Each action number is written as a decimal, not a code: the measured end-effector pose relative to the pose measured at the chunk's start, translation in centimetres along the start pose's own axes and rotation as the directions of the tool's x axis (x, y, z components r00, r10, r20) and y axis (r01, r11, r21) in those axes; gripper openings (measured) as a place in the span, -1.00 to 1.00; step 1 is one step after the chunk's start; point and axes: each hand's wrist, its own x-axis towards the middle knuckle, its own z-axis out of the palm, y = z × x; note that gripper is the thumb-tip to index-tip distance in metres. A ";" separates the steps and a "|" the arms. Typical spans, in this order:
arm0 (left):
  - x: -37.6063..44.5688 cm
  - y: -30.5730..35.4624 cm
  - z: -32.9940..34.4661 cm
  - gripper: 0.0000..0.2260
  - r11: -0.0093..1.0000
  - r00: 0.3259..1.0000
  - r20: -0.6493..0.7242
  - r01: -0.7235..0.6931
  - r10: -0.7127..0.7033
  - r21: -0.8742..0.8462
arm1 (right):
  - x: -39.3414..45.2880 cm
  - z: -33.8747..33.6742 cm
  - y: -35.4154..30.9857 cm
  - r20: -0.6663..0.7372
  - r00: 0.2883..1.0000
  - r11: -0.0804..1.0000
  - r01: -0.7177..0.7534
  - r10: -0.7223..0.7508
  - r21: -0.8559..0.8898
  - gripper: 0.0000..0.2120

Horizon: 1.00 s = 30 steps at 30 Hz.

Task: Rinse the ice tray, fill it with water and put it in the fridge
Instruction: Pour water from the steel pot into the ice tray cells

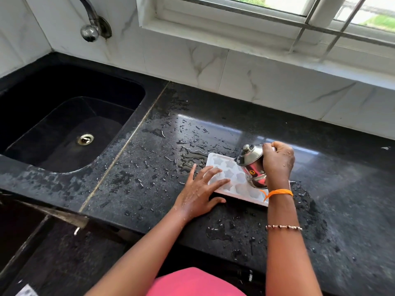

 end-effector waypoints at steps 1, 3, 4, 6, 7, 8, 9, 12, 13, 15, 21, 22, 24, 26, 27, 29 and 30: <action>0.0 0.0 0.0 -0.52 1.000 1.000 -0.002 0.000 0.000 0.000 | 0.0 0.0 0.0 0.004 1.000 1.000 0.000 0.000 -0.005 -0.76; 0.0 -0.1 0.1 -0.53 1.000 1.000 -0.002 -0.002 0.002 0.002 | -0.1 0.0 -0.2 0.008 1.000 1.000 0.000 0.000 -0.008 -0.78; 0.0 -0.1 0.1 -0.53 1.000 1.000 0.001 -0.002 0.002 0.002 | -0.1 0.0 -0.2 0.006 1.000 1.000 0.001 -0.001 -0.008 -0.79; 0.0 -0.1 0.1 -0.53 1.000 1.000 0.004 0.003 -0.003 -0.001 | -0.1 -0.1 -0.3 0.007 1.000 1.000 -0.001 0.001 -0.007 -0.78; 0.0 -0.1 0.0 -0.53 1.000 1.000 0.005 0.004 -0.004 -0.002 | -0.1 -0.1 -0.3 0.010 1.000 1.000 -0.005 0.005 -0.005 -0.77; 0.0 0.0 0.0 -0.53 1.000 1.000 0.005 0.005 -0.005 -0.002 | -0.1 -0.1 -0.3 0.011 1.000 1.000 -0.007 0.007 -0.005 -0.75; 0.0 0.0 0.0 -0.53 1.000 1.000 0.007 0.005 -0.005 -0.001 | -0.1 -0.2 -0.3 0.012 1.000 1.000 -0.006 0.006 -0.005 -0.73; 0.0 0.0 0.0 -0.53 1.000 1.000 0.017 0.008 -0.008 0.001 | 0.0 -0.2 -0.2 0.008 1.000 1.000 -0.008 0.008 -0.009 -0.75; 0.0 0.0 0.0 -0.53 1.000 1.000 0.019 0.009 -0.009 0.002 | 0.0 -0.1 -0.2 0.006 1.000 1.000 -0.011 0.011 -0.010 -0.76; 0.0 0.0 0.0 -0.53 1.000 1.000 0.022 0.009 -0.009 0.001 | 0.1 -0.1 -0.1 0.003 1.000 1.000 -0.011 0.011 -0.010 -0.76; 0.0 -0.1 0.0 -0.51 1.000 1.000 0.023 0.003 -0.003 0.003 | 0.1 -0.1 -0.2 0.009 1.000 1.000 -0.012 0.012 -0.010 -0.75; 0.0 -0.1 0.0 -0.51 1.000 1.000 0.022 0.003 -0.003 0.001 | 0.1 -0.1 -0.2 0.010 1.000 1.000 -0.010 0.010 -0.008 -0.75; 0.0 -0.1 -0.1 -0.51 1.000 1.000 0.021 0.003 -0.003 -0.002 | 0.0 -0.2 -0.3 0.016 1.000 1.000 -0.010 0.010 -0.006 -0.76; 0.0 -0.1 -0.1 -0.51 1.000 1.000 0.020 0.005 -0.005 -0.005 | 0.0 -0.2 -0.2 0.023 1.000 1.000 -0.007 0.007 -0.001 -0.75; 0.0 -0.1 -0.1 -0.51 1.000 1.000 0.020 0.005 -0.005 -0.010 | 0.1 -0.2 -0.2 0.025 1.000 1.000 -0.005 0.005 0.002 -0.74; 0.0 -0.1 -0.1 -0.51 1.000 1.000 0.024 0.007 -0.006 -0.016 | 0.2 -0.2 -0.1 0.024 1.000 1.000 -0.006 0.006 0.004 -0.72; 0.0 -0.1 -0.1 -0.51 1.000 1.000 0.028 0.008 -0.008 -0.016 | 0.2 -0.2 -0.1 0.025 1.000 1.000 -0.007 0.007 0.007 -0.71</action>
